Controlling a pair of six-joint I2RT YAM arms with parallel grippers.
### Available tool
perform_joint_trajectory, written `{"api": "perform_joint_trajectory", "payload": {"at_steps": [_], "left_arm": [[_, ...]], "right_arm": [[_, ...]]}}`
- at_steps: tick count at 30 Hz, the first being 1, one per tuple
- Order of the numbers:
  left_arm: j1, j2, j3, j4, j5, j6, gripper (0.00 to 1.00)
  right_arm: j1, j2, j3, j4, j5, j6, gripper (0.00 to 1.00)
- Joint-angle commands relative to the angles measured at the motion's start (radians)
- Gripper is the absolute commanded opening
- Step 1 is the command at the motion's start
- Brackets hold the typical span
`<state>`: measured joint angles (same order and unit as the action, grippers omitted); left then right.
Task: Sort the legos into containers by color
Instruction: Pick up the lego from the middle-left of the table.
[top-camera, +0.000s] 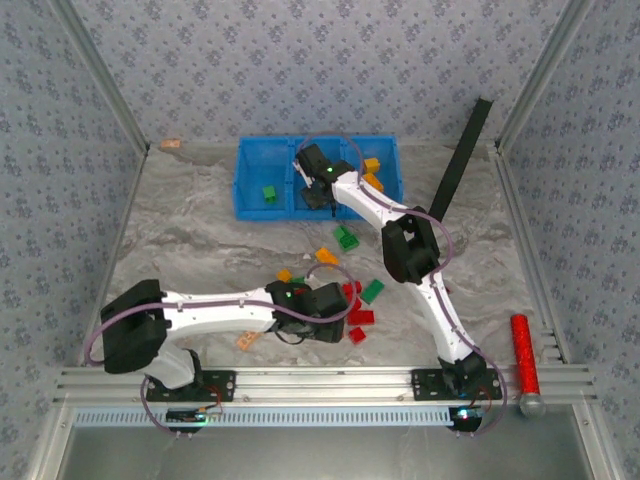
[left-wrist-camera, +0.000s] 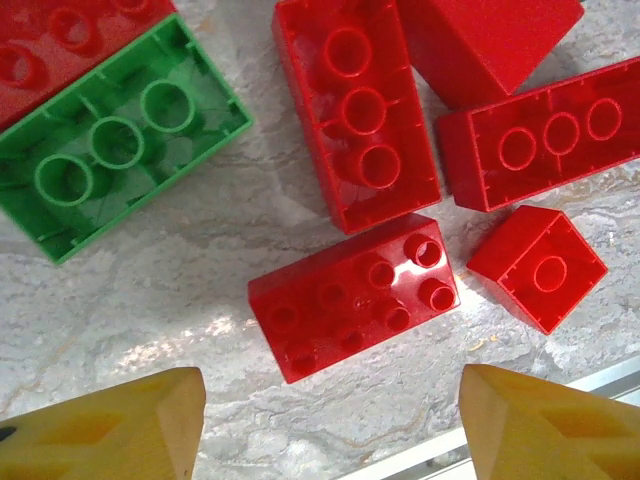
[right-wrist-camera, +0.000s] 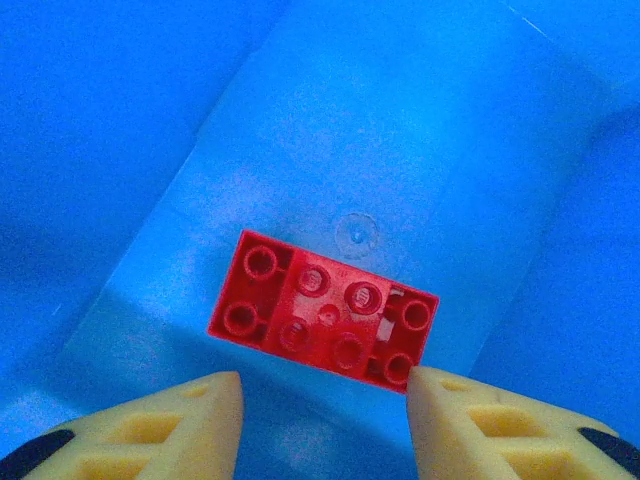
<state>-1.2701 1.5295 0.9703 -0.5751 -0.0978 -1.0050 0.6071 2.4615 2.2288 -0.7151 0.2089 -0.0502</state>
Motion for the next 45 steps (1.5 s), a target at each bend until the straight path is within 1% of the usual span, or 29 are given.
{"api": "perform_joint_trajectory", "payload": {"at_steps": [1,4,8,14,18,22,27,30,38,42,45], "left_arm": [[-0.012,0.039,0.051,-0.043,-0.02,-0.01,0.71],[-0.014,0.071,0.075,-0.068,-0.031,-0.014,0.74],[-0.018,0.099,0.092,-0.082,-0.038,-0.027,0.8],[-0.026,0.135,0.116,-0.088,-0.054,-0.051,0.82],[-0.031,0.172,0.133,-0.086,-0.053,-0.064,0.82],[-0.03,0.201,0.135,-0.079,-0.058,-0.083,0.82],[-0.03,0.247,0.143,-0.085,-0.06,-0.094,0.81],[-0.03,0.265,0.138,-0.075,-0.058,-0.104,0.79],[-0.03,0.289,0.114,-0.058,-0.037,-0.119,0.69],[-0.029,0.284,0.114,-0.065,-0.054,-0.113,0.61],[-0.025,0.284,0.117,-0.068,-0.06,-0.104,0.51]], "right_arm": [[-0.012,-0.052,-0.02,-0.007,-0.011,-0.019,0.52],[-0.014,-0.084,-0.043,-0.001,-0.018,-0.02,0.54],[-0.015,-0.132,-0.078,0.014,-0.034,-0.02,0.57],[-0.017,-0.18,-0.111,0.031,-0.052,-0.012,0.6],[-0.016,-0.204,-0.129,0.044,-0.064,-0.008,0.6],[-0.015,-0.229,-0.142,0.043,-0.069,0.001,0.54],[-0.018,-0.293,-0.182,0.049,-0.074,0.007,0.54],[-0.019,-0.348,-0.227,0.06,-0.073,0.013,0.54],[-0.043,-0.528,-0.434,0.109,-0.057,0.055,0.54],[-0.058,-0.638,-0.567,0.149,-0.051,0.097,0.55],[-0.064,-0.721,-0.676,0.164,-0.039,0.126,0.55]]}}
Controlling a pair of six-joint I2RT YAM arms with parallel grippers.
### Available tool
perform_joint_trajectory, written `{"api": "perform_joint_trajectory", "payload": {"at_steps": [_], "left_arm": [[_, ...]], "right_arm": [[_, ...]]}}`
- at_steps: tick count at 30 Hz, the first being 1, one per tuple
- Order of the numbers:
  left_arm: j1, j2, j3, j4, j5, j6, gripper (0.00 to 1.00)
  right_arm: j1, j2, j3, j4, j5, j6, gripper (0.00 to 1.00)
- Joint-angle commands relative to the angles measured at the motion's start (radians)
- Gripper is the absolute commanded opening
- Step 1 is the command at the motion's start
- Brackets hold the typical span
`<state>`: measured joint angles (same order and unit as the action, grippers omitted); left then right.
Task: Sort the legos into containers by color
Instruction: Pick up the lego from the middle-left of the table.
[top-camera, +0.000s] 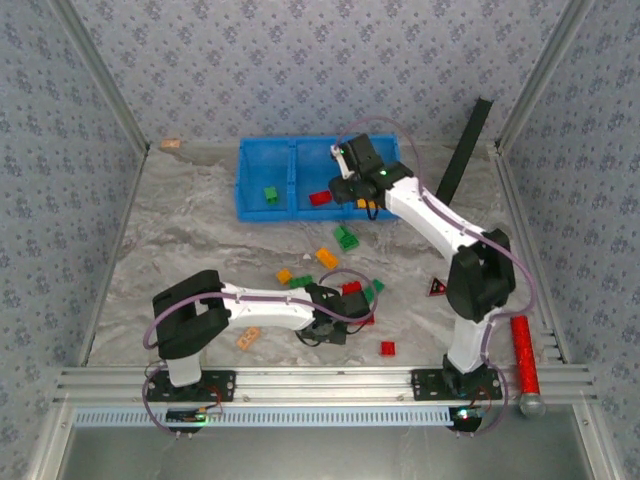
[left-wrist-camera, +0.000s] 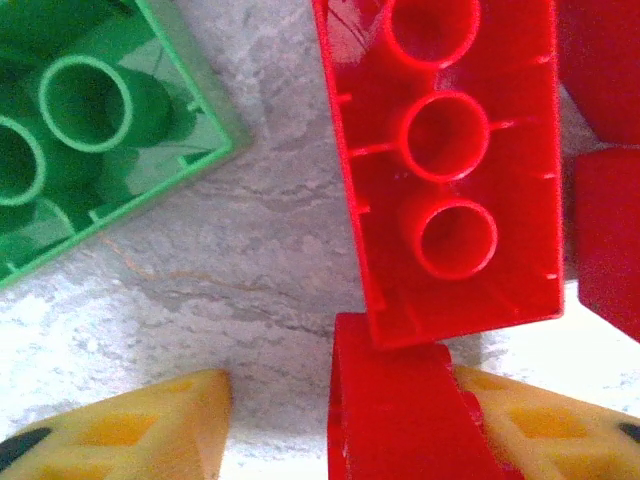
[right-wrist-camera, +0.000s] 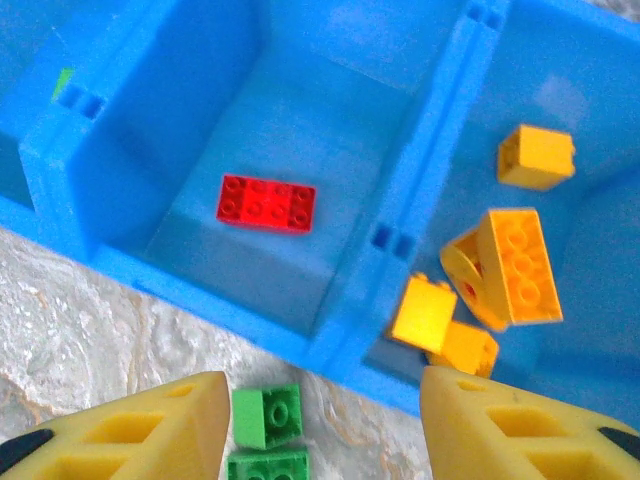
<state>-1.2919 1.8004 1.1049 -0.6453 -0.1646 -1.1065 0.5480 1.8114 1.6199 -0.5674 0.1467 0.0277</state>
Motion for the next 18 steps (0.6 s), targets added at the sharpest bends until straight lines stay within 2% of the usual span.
{"api": "perform_joint_trajectory", "payload": {"at_steps": [1,5,10,13,18], "left_arm": [[-0.003,0.011,-0.019,0.003,0.007,-0.001,0.48],[0.004,0.002,-0.006,-0.005,-0.01,0.015,0.36],[0.024,-0.015,0.044,-0.028,-0.045,0.082,0.2],[0.052,-0.031,0.083,-0.077,-0.059,0.137,0.15],[0.12,-0.095,0.162,-0.125,-0.083,0.244,0.13]], "right_arm": [[-0.008,-0.102,-0.1,0.009,0.028,0.06,0.56],[-0.013,-0.243,-0.248,-0.029,0.046,0.138,0.57],[-0.032,-0.48,-0.518,-0.077,-0.013,0.298,0.6],[-0.03,-0.621,-0.661,-0.108,-0.052,0.383,0.67],[-0.025,-0.857,-0.851,-0.167,-0.113,0.522,0.71]]}}
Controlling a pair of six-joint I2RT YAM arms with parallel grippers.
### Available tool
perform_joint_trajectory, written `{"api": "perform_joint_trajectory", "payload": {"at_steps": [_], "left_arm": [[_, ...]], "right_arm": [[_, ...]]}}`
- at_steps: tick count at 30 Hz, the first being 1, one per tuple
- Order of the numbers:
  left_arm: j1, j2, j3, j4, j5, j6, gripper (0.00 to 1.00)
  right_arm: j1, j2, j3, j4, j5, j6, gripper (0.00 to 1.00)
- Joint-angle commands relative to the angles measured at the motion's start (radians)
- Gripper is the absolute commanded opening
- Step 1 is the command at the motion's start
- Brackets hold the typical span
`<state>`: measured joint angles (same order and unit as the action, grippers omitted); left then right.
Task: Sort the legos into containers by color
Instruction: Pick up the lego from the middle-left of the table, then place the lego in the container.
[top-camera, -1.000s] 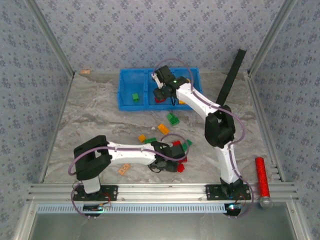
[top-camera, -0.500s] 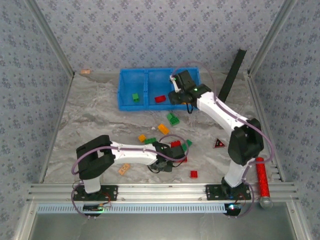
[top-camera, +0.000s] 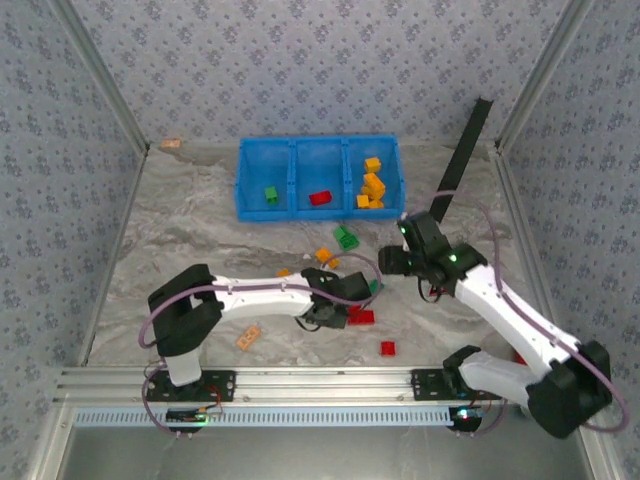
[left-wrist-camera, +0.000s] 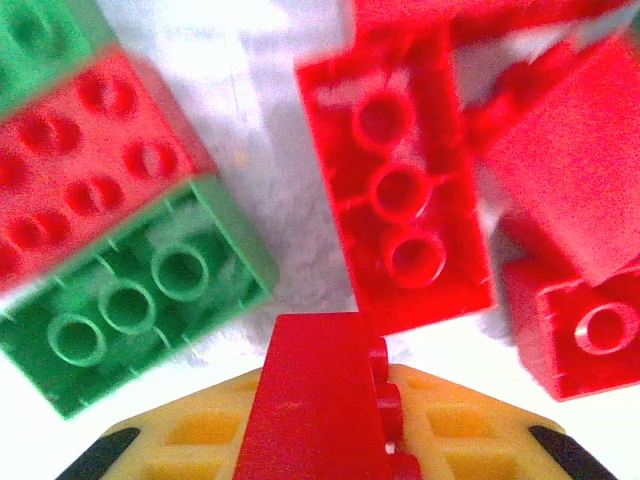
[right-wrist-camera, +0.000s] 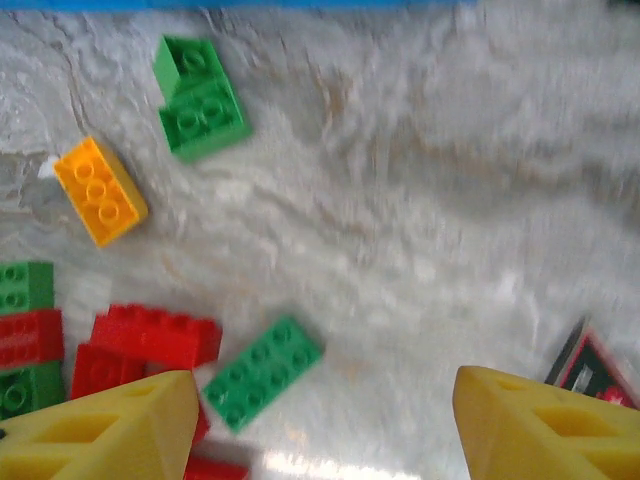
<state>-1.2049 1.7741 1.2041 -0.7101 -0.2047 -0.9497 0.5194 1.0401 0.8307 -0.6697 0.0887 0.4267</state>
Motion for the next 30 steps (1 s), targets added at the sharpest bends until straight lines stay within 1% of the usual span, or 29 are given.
{"api": "perform_joint_trajectory", "payload": {"at_steps": [1,5,8,12,16,21,26,30], "left_arm": [[0.052,-0.084,0.082,-0.069,-0.051,0.116,0.13],[0.138,-0.11,0.183,-0.092,-0.093,0.231,0.14],[0.216,-0.1,0.266,-0.071,-0.117,0.318,0.14],[0.32,-0.038,0.372,-0.024,-0.133,0.419,0.14],[0.412,0.072,0.483,0.023,-0.11,0.483,0.14],[0.491,0.253,0.658,0.025,-0.069,0.527,0.14],[0.532,0.477,0.94,-0.052,-0.04,0.559,0.14],[0.551,0.612,1.121,-0.114,-0.036,0.575,0.15]], "right_arm": [[0.006,-0.127,-0.093,-0.083,-0.075,0.149,0.72],[0.032,-0.257,-0.212,-0.111,-0.143,0.258,0.73],[0.068,-0.325,-0.29,-0.11,-0.169,0.334,0.73],[0.148,-0.371,-0.357,-0.092,-0.175,0.432,0.73],[0.258,-0.373,-0.38,-0.119,-0.117,0.515,0.74],[0.347,-0.365,-0.402,-0.103,-0.078,0.582,0.75],[0.421,-0.334,-0.405,-0.108,-0.035,0.631,0.76],[0.476,-0.31,-0.406,-0.103,-0.016,0.671,0.76]]}}
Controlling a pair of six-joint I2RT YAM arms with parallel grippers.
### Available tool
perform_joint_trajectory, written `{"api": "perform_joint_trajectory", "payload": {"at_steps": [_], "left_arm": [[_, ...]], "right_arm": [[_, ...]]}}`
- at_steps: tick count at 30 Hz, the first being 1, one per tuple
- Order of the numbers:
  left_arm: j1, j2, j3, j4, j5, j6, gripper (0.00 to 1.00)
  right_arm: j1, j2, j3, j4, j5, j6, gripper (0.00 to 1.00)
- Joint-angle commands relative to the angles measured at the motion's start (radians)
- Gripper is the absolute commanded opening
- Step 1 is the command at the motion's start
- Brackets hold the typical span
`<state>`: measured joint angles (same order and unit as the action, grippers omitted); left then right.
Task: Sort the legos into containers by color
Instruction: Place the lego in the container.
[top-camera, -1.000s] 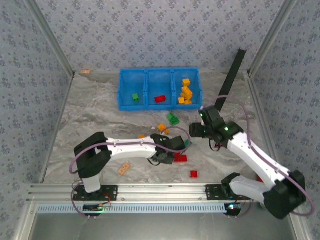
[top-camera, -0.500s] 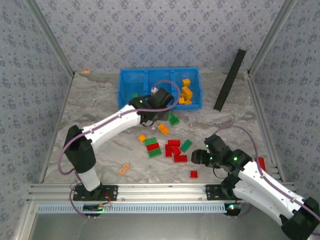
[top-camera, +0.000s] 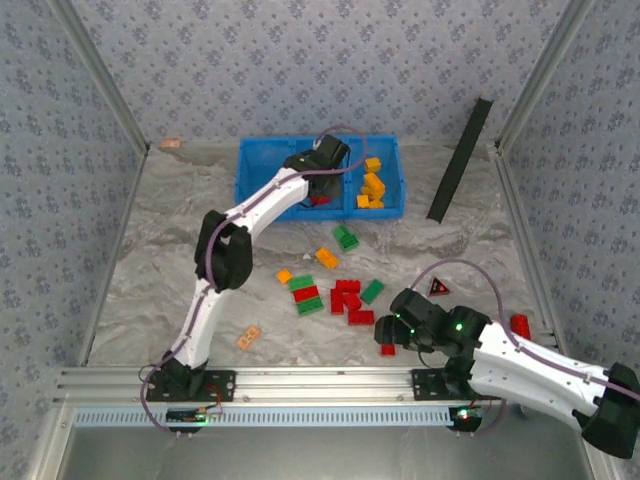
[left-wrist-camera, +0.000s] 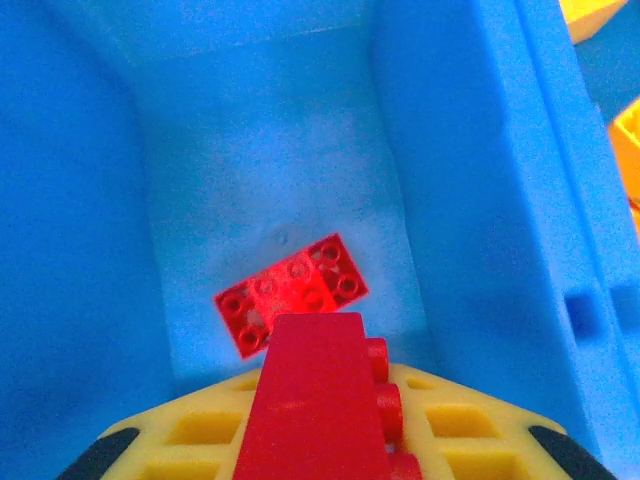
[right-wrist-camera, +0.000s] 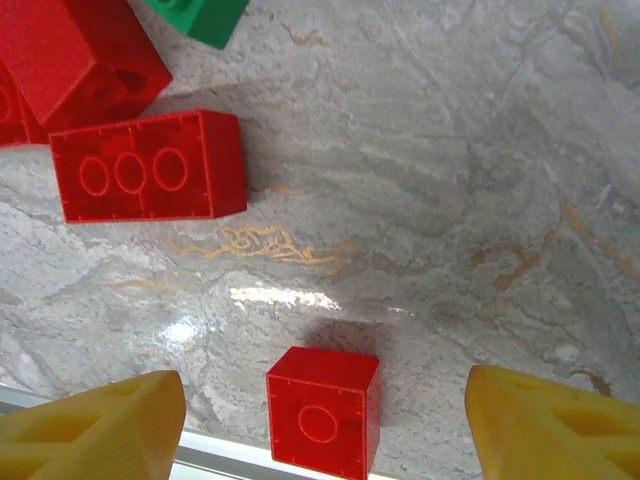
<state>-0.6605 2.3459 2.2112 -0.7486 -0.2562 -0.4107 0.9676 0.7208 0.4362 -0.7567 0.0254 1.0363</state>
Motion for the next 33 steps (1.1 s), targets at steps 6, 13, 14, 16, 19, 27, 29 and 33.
{"api": "perform_joint_trajectory", "payload": {"at_steps": [6,13,14,16,19,27,29,33], "left_arm": [[0.041,0.123,0.2,-0.096,0.036,0.029,0.15],[0.047,0.147,0.199,-0.098,0.058,0.021,0.18],[0.048,0.148,0.197,-0.096,0.061,0.021,0.18],[0.048,0.153,0.194,-0.097,0.063,0.019,0.18],[0.048,0.156,0.189,-0.101,0.064,0.019,0.2],[0.048,0.141,0.177,-0.1,0.074,0.015,0.41],[0.048,0.13,0.174,-0.098,0.075,0.019,0.46],[0.05,0.107,0.177,-0.098,0.067,0.035,0.52]], "right_arm": [[0.092,0.074,-0.011,-0.009,0.077,0.109,0.76],[0.134,0.119,-0.019,0.019,0.097,0.135,0.76],[0.135,0.13,-0.019,0.024,0.095,0.136,0.75],[0.135,0.163,-0.023,0.033,0.09,0.144,0.74],[0.135,0.198,-0.029,0.059,0.083,0.151,0.71],[0.137,0.216,-0.04,0.077,0.085,0.15,0.65],[0.14,0.218,-0.045,0.085,0.084,0.151,0.6],[0.152,0.227,-0.057,0.092,0.084,0.165,0.54]]}}
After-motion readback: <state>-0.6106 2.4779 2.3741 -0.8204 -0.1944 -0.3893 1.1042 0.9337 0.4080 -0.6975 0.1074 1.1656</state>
